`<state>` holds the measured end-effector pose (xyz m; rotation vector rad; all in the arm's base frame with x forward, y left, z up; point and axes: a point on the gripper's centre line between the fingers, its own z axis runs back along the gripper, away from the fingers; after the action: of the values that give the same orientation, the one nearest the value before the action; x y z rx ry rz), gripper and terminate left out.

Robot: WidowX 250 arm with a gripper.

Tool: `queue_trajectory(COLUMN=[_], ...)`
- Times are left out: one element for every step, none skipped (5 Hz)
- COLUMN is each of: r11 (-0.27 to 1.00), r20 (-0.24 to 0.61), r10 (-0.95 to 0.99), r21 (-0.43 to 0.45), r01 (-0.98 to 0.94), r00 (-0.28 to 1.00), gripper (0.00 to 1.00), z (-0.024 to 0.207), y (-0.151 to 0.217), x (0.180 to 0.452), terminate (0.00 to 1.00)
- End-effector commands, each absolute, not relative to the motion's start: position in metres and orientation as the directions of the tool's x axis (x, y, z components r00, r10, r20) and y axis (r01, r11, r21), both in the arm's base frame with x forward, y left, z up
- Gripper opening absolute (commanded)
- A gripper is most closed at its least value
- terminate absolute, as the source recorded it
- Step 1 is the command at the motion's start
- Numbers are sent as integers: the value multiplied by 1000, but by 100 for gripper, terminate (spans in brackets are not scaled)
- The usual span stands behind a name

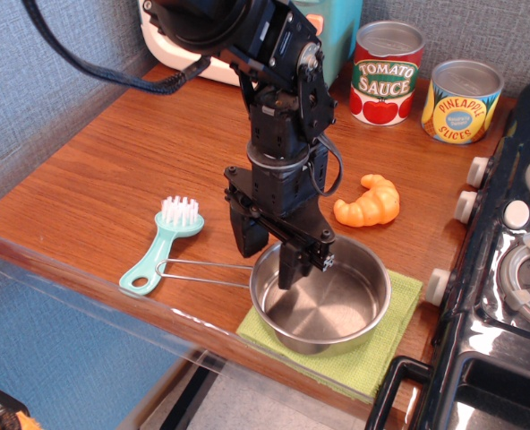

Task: Move bowl to center of table

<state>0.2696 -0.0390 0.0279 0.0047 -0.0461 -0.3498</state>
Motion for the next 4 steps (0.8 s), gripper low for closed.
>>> queue_trajectory(r11=[937,941,937,917], r20=[65,60,80,134], r10=[-350,-338,-347,-387], r21=[26,19,-6,-49], r01=[349,338,348,396], r00=[935,939,934,912], gripper=[0,0,0,0], z=[30,27,38,68], y=[-40,-38,-38,-38], x=[267,267,269,272], terminate=[0,0,0,0])
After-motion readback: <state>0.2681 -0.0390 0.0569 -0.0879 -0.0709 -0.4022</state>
